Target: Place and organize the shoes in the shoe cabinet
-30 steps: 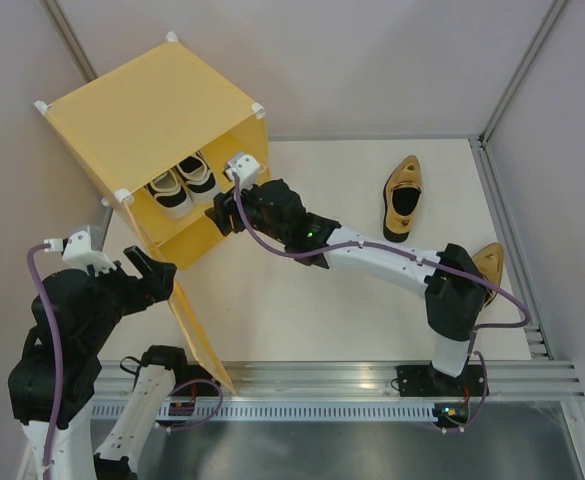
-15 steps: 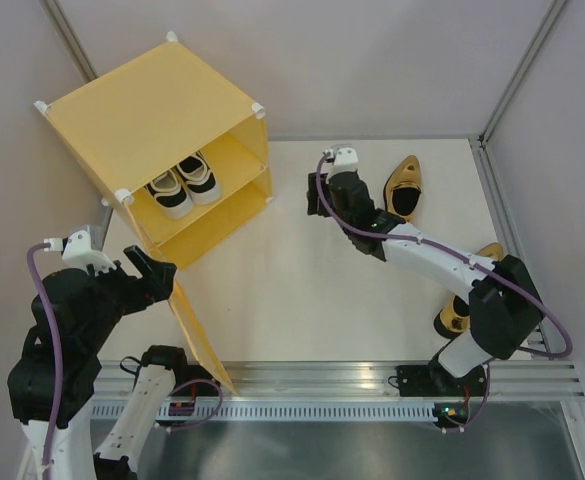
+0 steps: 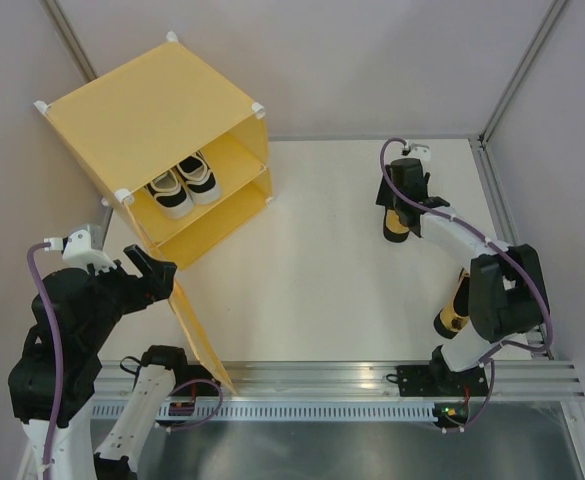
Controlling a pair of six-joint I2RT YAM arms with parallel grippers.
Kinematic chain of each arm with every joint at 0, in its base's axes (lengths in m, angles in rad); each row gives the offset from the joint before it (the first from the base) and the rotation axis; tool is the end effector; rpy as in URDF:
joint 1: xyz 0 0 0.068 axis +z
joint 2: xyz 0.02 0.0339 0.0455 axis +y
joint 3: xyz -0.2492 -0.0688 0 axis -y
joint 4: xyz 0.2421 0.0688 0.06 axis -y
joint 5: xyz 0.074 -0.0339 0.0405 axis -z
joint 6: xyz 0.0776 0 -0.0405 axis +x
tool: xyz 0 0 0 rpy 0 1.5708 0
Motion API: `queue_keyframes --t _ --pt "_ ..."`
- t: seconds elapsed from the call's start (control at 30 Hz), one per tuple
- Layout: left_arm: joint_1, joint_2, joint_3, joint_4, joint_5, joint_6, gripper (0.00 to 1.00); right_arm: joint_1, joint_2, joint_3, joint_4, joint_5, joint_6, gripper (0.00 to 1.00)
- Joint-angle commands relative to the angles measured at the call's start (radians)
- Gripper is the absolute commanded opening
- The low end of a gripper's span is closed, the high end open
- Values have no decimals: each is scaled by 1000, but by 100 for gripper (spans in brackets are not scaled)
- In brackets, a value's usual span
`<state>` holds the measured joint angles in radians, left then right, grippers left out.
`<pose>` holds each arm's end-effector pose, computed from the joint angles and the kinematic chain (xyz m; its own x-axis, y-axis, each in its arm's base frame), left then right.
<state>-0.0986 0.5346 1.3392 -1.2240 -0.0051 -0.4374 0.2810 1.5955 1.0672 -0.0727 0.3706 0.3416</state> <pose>0.0684 -0.0064 0.3948 -0.4068 -0.3854 -0.8282 -0.0867 0.9188 -0.3850 0.3788 0.0801 0.2097 -0.5024 0.1800 -0.8457 0.2089 0.9744 0.0833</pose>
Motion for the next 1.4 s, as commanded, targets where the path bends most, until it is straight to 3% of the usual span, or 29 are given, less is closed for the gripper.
queue_keyframes --t 0.0,0.4,0.57,0.8,0.93,1.07,1.37 --pt "0 2 -8 24 1 -21 92 -22 69 51 -68 -58 8 65" --pt "0 -7 -18 24 1 -12 92 -46 244 240 -255 -225 -76 52" --pt "0 -10 -12 26 1 -11 92 -46 251 257 -312 -286 -102 37" --pt "0 -8 -14 35 23 -12 92 -46 236 257 -383 -315 -134 25" --pt "0 -10 -17 40 24 -11 92 -36 231 260 -433 -325 -170 2" --pt "0 -2 -9 49 37 -12 92 9 158 218 -449 -312 -170 1" --pt "-1 -5 -9 55 40 -12 92 242 -57 113 -474 -225 -171 1"
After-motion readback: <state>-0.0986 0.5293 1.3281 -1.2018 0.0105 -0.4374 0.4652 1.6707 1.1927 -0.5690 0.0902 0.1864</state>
